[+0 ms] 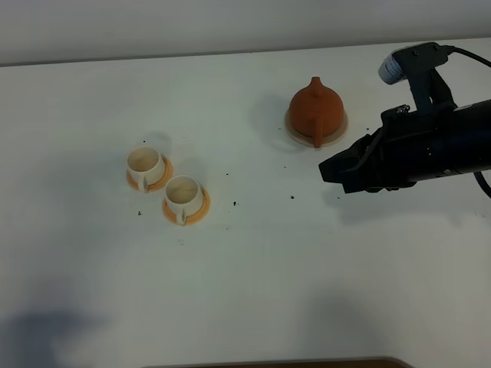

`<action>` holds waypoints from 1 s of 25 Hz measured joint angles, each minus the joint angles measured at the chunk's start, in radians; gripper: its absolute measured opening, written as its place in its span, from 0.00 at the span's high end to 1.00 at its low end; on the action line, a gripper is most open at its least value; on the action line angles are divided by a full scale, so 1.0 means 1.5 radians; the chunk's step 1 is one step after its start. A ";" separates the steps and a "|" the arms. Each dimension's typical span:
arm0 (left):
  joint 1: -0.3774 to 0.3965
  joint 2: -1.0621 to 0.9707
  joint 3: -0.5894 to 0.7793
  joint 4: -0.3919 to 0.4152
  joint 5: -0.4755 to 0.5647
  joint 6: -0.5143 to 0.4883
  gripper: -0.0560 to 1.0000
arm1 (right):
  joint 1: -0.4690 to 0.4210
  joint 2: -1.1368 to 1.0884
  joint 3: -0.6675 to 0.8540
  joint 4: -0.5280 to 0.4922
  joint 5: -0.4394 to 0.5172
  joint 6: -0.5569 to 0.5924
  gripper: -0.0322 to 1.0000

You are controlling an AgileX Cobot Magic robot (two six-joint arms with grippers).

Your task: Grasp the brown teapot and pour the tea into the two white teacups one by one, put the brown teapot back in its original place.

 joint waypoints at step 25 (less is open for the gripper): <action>0.000 -0.062 0.000 0.001 0.001 0.000 0.67 | 0.000 0.096 -0.286 -0.304 0.123 0.352 0.74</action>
